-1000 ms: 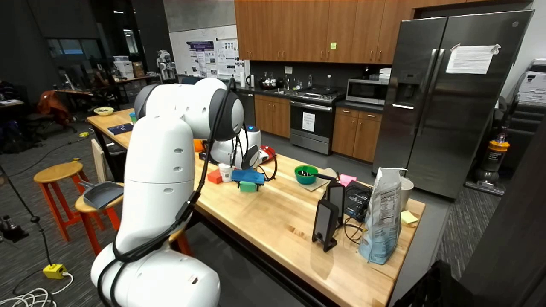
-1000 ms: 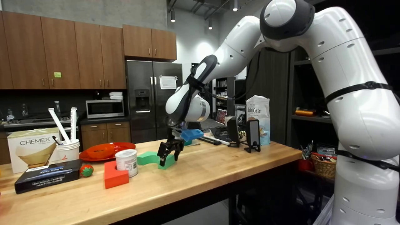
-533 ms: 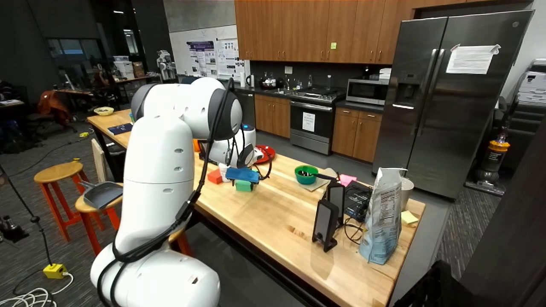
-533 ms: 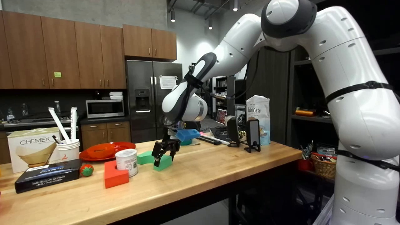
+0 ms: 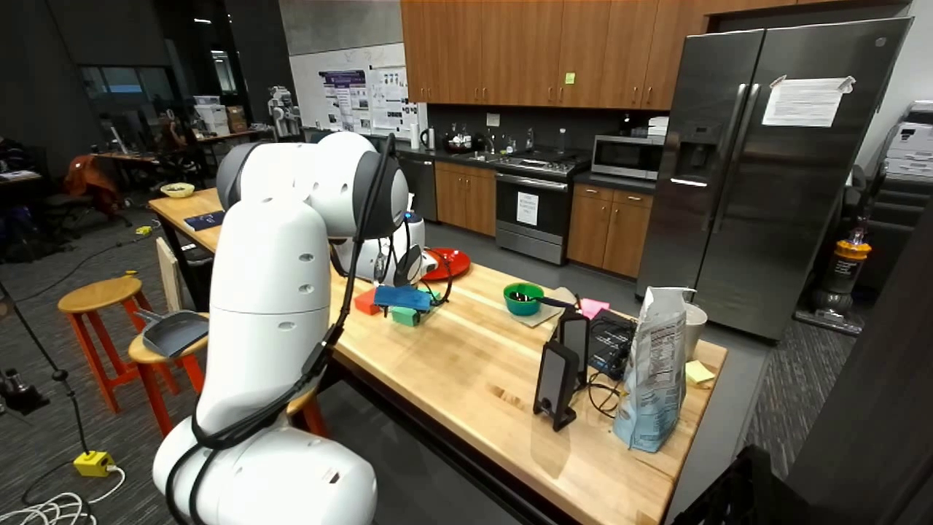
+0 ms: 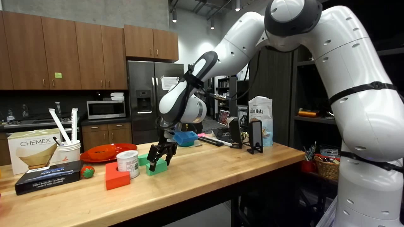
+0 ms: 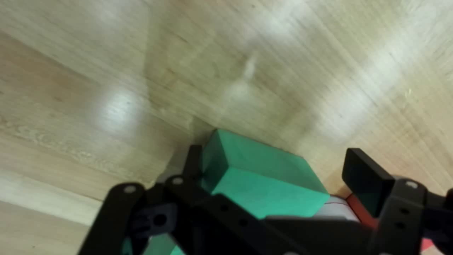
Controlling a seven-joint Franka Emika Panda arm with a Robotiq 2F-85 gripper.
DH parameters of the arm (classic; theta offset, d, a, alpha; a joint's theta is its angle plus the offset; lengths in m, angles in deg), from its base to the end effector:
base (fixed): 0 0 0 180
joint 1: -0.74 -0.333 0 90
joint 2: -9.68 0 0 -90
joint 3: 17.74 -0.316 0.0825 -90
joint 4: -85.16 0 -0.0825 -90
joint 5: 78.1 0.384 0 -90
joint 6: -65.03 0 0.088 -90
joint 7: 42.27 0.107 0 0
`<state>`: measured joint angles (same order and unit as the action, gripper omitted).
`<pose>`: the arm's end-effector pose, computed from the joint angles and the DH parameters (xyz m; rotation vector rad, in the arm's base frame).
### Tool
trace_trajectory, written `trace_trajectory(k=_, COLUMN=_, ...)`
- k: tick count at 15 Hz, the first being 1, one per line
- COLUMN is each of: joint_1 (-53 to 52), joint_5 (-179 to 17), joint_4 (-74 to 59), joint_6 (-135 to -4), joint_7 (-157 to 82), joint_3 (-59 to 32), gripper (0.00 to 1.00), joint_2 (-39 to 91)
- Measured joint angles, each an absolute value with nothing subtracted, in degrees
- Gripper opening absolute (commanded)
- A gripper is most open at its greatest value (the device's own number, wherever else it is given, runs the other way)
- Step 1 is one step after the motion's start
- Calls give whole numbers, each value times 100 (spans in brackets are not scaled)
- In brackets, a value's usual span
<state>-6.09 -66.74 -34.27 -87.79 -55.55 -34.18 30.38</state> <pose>0.5629 0.2299 0.2801 -2.8283 -0.6357 -0.3048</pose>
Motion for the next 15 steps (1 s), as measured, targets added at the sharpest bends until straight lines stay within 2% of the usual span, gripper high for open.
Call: trace_trajectory(k=15, joint_1=-834, joint_5=-6911, joint_4=-3650, joint_6=-9069, joint_7=-5656, joint_3=-3492, gripper=100, joint_2=2845)
